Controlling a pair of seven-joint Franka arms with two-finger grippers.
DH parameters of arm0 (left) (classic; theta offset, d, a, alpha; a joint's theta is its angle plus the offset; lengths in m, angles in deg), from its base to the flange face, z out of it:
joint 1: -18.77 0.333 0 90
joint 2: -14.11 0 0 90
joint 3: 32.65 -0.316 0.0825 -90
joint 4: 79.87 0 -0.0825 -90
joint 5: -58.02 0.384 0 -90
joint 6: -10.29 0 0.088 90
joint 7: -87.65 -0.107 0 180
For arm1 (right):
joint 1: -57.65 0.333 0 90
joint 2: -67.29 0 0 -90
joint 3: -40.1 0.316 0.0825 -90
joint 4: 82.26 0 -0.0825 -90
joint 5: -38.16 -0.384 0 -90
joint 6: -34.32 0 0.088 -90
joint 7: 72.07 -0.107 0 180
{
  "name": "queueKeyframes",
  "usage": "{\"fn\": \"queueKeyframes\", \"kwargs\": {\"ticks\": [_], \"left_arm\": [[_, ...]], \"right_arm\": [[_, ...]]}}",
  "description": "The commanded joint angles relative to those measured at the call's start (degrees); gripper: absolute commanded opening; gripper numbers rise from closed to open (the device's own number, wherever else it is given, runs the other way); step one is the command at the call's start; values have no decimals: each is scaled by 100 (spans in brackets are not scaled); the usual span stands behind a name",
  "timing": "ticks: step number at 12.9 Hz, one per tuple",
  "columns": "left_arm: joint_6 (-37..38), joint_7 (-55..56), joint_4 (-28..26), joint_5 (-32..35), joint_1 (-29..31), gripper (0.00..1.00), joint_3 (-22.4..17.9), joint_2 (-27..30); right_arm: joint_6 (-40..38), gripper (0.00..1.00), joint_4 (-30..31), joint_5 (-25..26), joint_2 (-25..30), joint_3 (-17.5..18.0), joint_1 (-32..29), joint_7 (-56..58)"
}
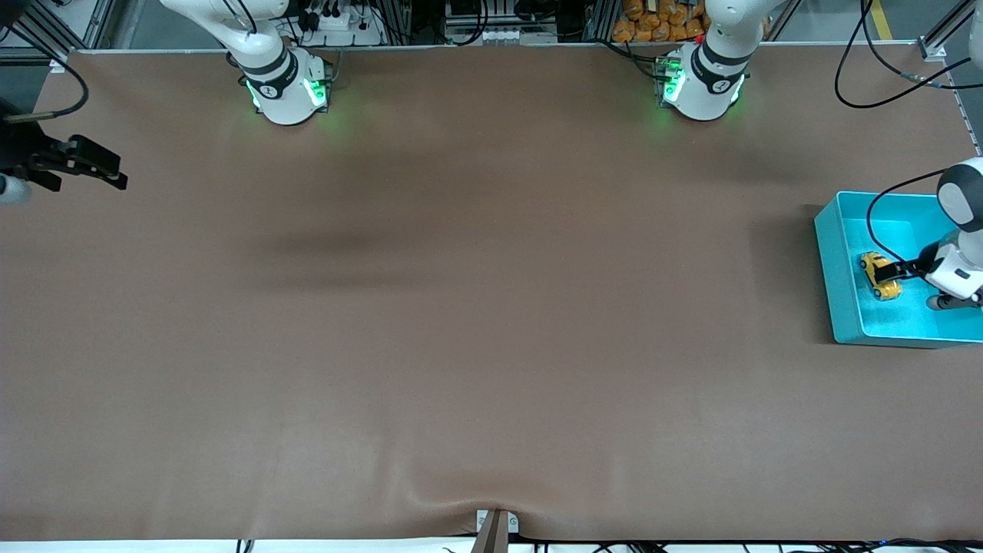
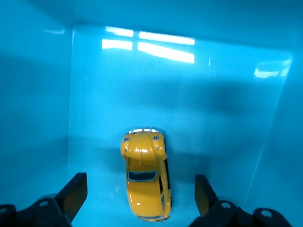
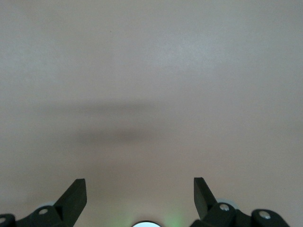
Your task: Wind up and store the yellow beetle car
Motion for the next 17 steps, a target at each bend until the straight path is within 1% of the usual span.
{"fn": "queueKeyframes", "kwargs": {"ticks": [1,3,5,6,7,8,9,11,12,15,17], "left_arm": [[593,-8,25,111,-212,100,174,640],[1321,-52,349,23,-476,100,201,966],[1832,-43,587,-615,-714,100,289,1388],[2157,-52,762,-888,-828,100,289,1642],[2525,-52,1008,-1126,-899,100,298,1845],[2929,-52,1332,-1398,-1039,100,306,1977],[3299,-52,1649,-1575,-1162,100,307,2074],[3801,27,2150,-1568,-1574,100,307,2215],[3986,36,2301,-1507,-1794,100,307,2277],[4076,80,2390,-1488,-2339,100,315,2505],[4338,80,2373,-1533,-2533,100,315,2646]], "right_arm": [[-74,100,-54,-253,-3,-343,203,-143],[-57,100,-63,-262,-3,-299,264,-378],[-65,100,-168,-209,-38,-238,283,-538],[-83,100,-412,-183,-117,-255,274,-451],[-161,100,-519,-87,-205,-255,282,-363],[-162,100,-529,158,-232,-238,300,-223],[-153,100,-537,230,-258,-246,300,-83],[-118,100,-546,257,-285,-264,361,-55],[-109,100,-546,257,-320,-255,353,-29],[-4,100,-555,265,-399,-273,318,138],[31,100,-555,187,-416,-290,187,139]]}}
